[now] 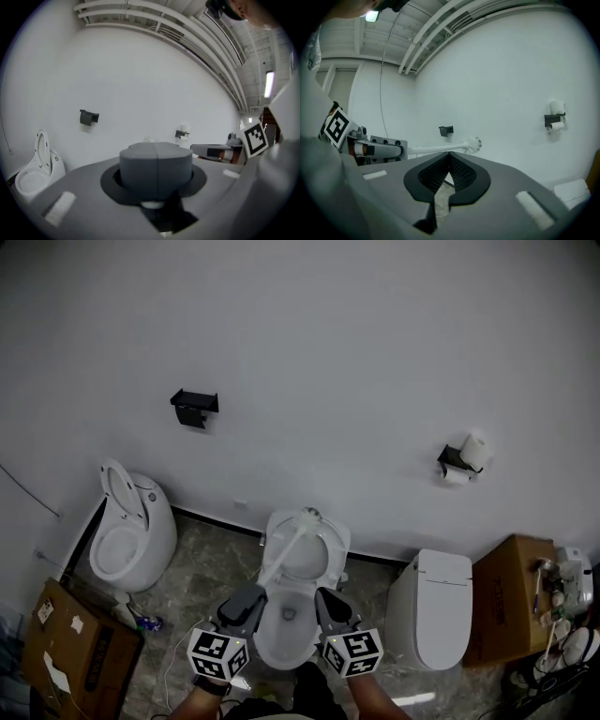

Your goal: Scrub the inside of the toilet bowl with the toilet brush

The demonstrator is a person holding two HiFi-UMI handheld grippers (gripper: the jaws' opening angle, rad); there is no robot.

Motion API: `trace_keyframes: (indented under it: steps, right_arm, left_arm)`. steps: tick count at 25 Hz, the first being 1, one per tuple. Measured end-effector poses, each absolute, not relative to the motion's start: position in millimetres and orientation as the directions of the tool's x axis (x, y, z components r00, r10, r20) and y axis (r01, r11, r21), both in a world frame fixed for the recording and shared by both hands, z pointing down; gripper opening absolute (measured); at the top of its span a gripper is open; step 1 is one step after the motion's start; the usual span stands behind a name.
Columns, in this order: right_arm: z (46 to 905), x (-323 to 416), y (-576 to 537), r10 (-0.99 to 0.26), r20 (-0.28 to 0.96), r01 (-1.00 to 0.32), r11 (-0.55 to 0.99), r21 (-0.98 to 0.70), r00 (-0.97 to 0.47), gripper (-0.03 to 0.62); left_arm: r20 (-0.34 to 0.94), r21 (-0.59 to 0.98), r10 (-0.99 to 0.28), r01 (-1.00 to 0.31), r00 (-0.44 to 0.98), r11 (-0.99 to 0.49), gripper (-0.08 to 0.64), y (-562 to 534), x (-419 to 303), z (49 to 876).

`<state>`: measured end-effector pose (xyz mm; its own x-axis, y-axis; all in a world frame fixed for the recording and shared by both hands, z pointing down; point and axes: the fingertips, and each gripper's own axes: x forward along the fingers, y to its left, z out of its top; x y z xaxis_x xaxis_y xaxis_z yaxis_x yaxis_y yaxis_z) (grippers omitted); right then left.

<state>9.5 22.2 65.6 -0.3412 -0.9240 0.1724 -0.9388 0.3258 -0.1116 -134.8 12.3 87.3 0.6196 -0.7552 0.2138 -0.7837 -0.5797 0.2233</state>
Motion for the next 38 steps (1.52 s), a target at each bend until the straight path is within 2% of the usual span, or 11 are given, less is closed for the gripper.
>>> trace_keyframes:
  steps: [11, 38]
  right_arm:
    - [-10.7, 2.8, 17.1, -0.928, 0.073, -0.93, 0.362, -0.061, -0.365, 0.012]
    - [-81.2, -10.5, 8.5, -0.921, -0.004, -0.921, 0.389, -0.012, -0.389, 0.012]
  left_arm:
    - [0.073, 0.159, -0.786, -0.785, 0.614, -0.598, 0.153, 6.0, -132.2, 7.1]
    - [0.01, 0.114, -0.798, -0.793, 0.603, -0.598, 0.153, -1.8, -137.7, -62.3]
